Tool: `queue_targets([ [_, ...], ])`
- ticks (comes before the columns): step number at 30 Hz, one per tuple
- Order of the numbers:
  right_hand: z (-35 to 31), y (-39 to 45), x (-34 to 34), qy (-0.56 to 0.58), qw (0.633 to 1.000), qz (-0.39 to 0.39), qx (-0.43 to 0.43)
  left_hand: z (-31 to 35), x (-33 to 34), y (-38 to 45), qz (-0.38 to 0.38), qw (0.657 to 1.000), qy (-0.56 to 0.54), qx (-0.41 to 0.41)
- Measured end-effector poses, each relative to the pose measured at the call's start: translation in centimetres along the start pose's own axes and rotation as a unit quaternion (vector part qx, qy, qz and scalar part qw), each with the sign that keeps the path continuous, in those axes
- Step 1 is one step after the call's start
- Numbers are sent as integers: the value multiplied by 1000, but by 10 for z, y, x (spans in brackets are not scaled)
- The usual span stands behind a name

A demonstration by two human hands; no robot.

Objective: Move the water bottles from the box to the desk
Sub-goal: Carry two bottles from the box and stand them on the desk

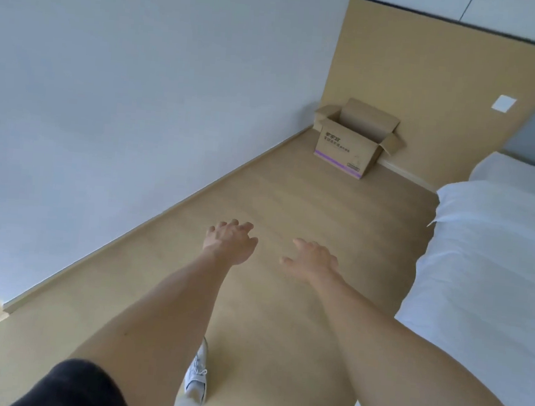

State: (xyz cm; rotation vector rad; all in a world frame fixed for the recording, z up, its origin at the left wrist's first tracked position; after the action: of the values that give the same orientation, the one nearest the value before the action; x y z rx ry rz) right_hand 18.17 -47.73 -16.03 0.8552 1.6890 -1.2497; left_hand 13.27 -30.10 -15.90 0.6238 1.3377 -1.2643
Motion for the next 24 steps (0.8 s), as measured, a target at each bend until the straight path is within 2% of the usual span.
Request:
queue_targets([
  [8, 13, 118, -64, 45, 992, 18, 119, 31, -58, 166, -8, 993, 42, 107],
  [14, 7, 188, -109, 83, 983, 41, 156, 54, -98, 259, -11, 983, 73, 167],
  [24, 26, 302, -139, 104, 974, 39, 195, 84, -112, 386, -29, 976, 94, 192],
])
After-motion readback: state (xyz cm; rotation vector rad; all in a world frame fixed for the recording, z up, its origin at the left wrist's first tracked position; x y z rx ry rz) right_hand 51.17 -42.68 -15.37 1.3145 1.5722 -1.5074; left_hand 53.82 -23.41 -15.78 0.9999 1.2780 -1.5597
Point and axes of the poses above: each hand's wrist, its own y-axis towards the middle knuckle, its own x-axis out of the palm, z = x × y, the point moved 9 cm from there along y, towards the middle knuckle, and after that the axes turned 2 degrees about x, right-handed, at the moved point
